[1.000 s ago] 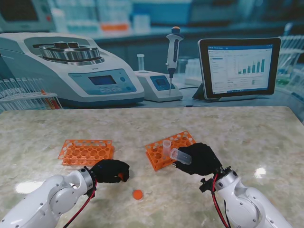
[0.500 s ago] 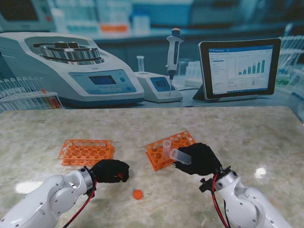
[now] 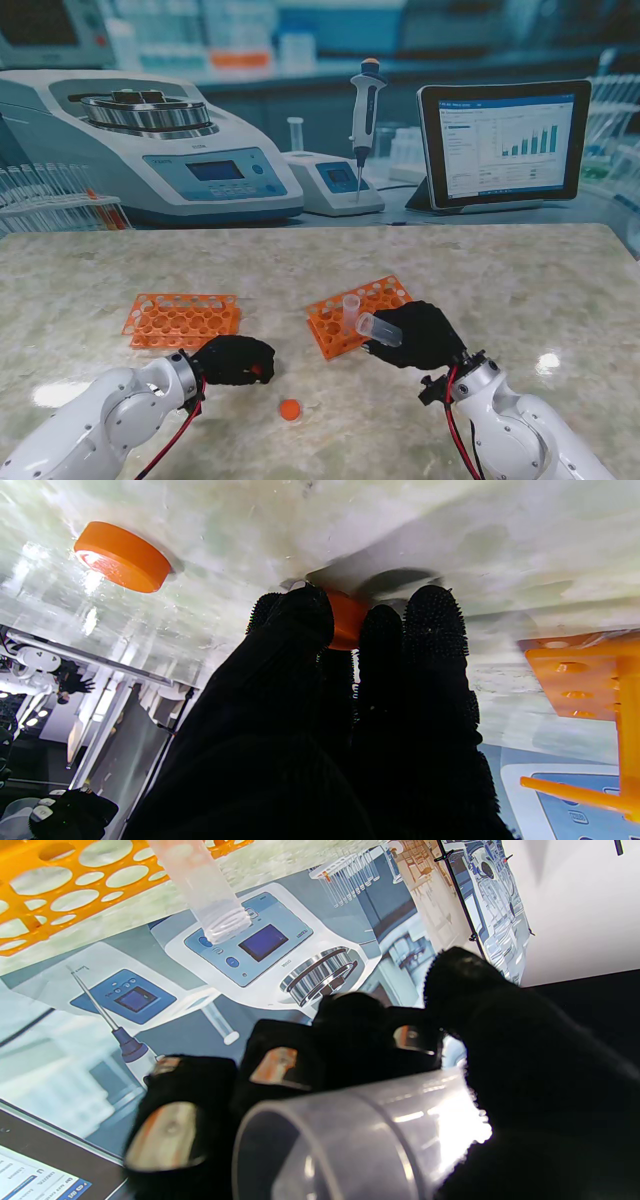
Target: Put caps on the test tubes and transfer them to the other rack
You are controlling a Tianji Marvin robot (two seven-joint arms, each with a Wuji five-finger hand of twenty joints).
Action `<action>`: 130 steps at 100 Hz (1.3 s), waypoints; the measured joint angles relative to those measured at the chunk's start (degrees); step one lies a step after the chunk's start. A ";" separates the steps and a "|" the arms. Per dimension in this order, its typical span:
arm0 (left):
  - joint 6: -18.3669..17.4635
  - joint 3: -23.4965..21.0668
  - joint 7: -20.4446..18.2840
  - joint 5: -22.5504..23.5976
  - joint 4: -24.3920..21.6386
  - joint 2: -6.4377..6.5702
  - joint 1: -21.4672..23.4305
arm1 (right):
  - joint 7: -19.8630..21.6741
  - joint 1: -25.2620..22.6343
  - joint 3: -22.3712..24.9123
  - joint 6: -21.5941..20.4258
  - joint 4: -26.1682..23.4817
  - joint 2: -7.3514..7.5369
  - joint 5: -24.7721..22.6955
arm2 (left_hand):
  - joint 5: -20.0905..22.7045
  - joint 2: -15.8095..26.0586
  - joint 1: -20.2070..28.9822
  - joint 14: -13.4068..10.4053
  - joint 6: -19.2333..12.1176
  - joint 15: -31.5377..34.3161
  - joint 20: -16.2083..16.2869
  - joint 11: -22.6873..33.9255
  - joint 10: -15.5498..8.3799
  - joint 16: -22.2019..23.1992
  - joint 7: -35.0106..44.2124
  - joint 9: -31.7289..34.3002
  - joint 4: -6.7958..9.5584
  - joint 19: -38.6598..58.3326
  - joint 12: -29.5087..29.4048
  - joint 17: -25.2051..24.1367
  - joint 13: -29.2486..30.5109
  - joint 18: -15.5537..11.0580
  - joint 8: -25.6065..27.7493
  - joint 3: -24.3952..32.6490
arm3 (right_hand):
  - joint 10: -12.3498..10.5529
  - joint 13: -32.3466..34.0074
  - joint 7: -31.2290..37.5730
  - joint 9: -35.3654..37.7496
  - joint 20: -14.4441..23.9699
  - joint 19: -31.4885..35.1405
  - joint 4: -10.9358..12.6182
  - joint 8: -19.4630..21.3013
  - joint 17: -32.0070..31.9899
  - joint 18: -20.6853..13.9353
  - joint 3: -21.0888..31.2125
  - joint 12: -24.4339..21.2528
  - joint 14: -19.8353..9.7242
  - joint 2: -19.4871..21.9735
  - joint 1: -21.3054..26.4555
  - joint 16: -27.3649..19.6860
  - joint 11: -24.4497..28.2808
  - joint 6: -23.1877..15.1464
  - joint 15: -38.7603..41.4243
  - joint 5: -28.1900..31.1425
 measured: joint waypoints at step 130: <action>-1.35 -0.89 1.90 -9.52 -2.36 -1.76 -1.35 | 0.86 0.56 -0.77 0.12 0.06 0.04 0.59 | 0.04 -0.01 0.00 0.27 0.16 -2.18 -0.54 -0.01 0.00 1.07 0.00 0.02 0.00 -0.61 -0.06 -0.15 0.52 0.18 0.00 0.48 | 0.00 -0.01 -0.04 0.00 0.00 0.01 0.00 0.02 0.00 0.00 0.00 0.02 0.00 0.00 0.00 0.00 -0.01 0.00 0.00 0.00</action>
